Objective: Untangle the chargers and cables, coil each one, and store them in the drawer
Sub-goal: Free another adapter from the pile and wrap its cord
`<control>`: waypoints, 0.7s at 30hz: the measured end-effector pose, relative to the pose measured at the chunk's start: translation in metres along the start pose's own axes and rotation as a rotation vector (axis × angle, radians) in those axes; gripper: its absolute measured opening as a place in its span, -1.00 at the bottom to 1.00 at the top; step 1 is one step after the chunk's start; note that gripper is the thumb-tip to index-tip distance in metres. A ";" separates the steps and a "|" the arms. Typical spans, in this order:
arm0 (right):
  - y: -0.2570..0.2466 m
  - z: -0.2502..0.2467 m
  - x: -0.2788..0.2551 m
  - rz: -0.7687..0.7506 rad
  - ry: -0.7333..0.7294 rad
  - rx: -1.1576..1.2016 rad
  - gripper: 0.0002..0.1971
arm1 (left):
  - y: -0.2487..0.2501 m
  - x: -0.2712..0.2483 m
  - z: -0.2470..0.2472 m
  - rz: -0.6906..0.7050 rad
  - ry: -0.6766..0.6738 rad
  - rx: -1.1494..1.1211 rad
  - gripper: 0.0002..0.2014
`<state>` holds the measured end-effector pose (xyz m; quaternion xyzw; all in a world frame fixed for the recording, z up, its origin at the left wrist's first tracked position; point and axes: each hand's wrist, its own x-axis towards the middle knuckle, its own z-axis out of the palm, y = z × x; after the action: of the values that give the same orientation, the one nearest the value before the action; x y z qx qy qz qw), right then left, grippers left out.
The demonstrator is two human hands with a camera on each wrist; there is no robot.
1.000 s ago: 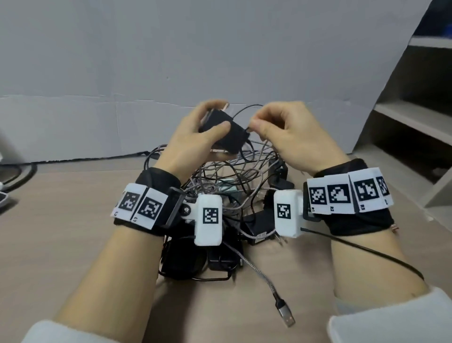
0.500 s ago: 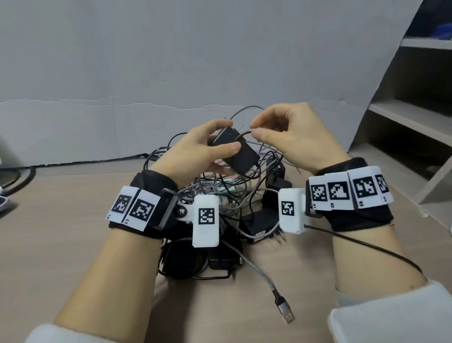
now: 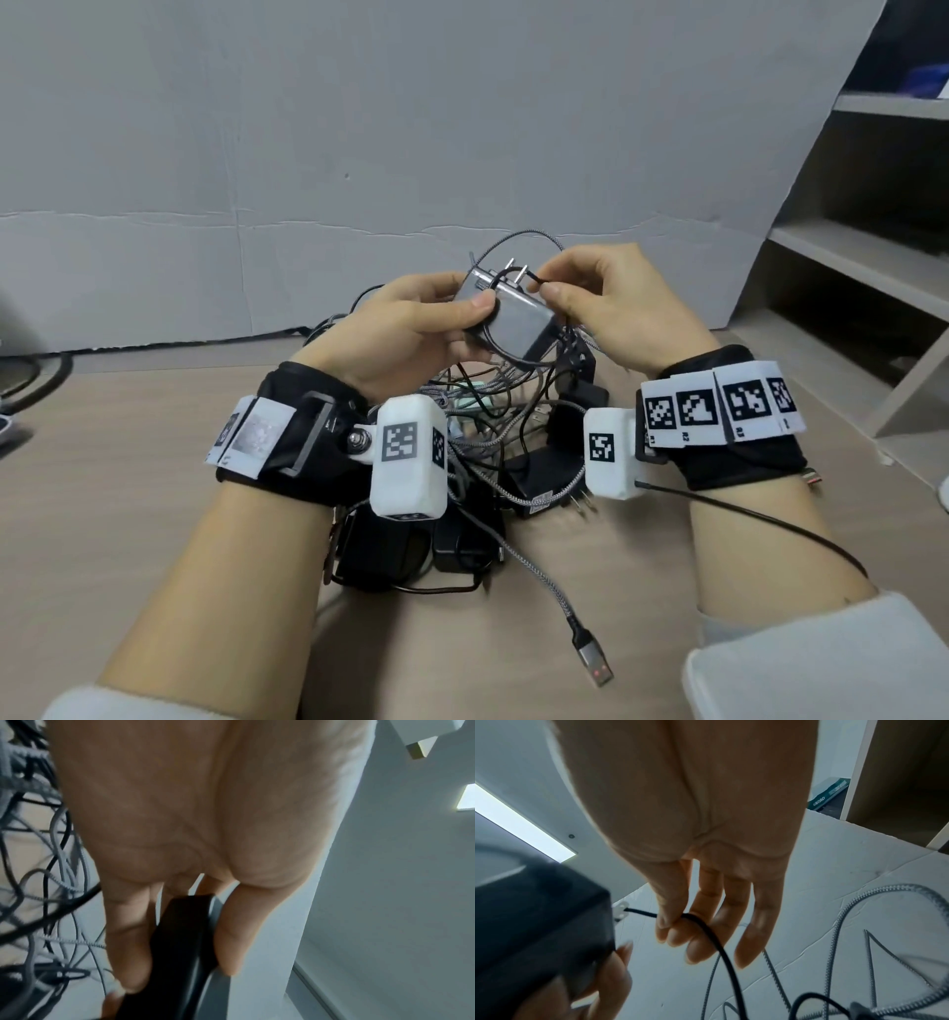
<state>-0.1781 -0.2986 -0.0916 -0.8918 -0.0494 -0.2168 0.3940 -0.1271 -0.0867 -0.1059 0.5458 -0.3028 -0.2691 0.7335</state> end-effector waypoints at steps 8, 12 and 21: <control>-0.019 0.023 -0.006 0.035 -0.270 -0.029 -0.70 | 0.010 0.007 0.013 0.113 0.283 -0.492 -0.65; -0.026 0.023 -0.012 0.079 -0.404 -0.169 -0.53 | 0.013 0.010 0.003 0.161 0.509 -0.581 -0.84; -0.019 0.014 -0.008 0.115 -0.137 -0.221 -0.83 | 0.022 0.006 -0.012 0.416 0.609 -0.754 -0.79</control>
<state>-0.1855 -0.2752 -0.0904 -0.9438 -0.0009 -0.1364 0.3011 -0.1132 -0.0778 -0.0866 0.2259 -0.0600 -0.0370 0.9716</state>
